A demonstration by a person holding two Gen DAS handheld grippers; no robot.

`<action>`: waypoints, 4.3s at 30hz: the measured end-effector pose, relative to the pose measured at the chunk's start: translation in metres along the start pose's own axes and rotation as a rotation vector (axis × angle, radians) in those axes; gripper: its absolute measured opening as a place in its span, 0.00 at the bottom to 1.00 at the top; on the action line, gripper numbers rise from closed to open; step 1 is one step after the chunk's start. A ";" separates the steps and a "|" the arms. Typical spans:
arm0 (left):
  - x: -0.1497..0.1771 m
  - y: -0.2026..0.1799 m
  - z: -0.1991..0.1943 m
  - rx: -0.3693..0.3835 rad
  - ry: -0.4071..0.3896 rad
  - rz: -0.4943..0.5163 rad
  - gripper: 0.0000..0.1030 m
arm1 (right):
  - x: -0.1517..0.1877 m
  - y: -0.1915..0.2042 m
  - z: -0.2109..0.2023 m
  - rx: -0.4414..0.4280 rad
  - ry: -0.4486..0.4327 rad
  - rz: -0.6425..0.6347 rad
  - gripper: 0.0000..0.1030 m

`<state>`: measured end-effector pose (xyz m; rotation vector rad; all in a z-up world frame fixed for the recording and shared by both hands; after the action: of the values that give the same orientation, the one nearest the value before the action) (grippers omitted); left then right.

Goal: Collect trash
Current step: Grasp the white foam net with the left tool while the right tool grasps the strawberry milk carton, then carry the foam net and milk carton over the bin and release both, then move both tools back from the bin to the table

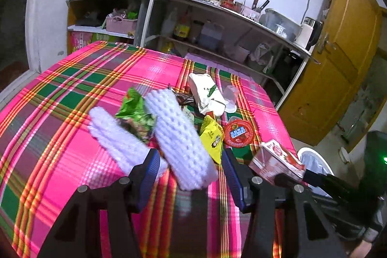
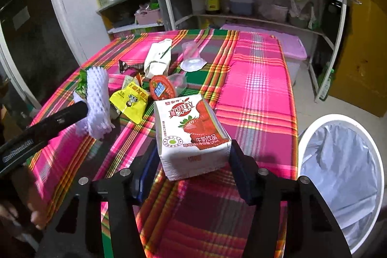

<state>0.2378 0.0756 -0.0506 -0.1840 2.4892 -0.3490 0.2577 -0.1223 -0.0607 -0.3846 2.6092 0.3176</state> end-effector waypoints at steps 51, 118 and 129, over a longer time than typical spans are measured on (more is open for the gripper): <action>0.070 -0.119 -0.114 0.081 -0.109 0.210 0.19 | 0.082 -0.054 -0.151 0.026 -0.227 0.077 0.54; 0.084 -0.254 0.018 0.259 0.136 0.403 0.38 | 0.115 -0.182 -0.135 0.116 -0.149 0.282 0.55; 0.086 -0.218 -0.039 0.203 0.025 0.370 0.38 | 0.110 -0.133 -0.154 0.064 -0.194 0.184 0.55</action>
<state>0.1568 -0.1427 -0.0043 0.3605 2.4269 -0.4433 0.1423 -0.3139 -0.0031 -0.0864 2.4603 0.3150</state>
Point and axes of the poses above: each gripper's, at about its wrist camera, not at the fingertips, and z roughly the way its jaws point, y to its left, x to its underside, the point moved 5 cm from there along z, roughly the way its jaws point, and after that the axes turned 13 degrees about y, right-handed, at the moved point
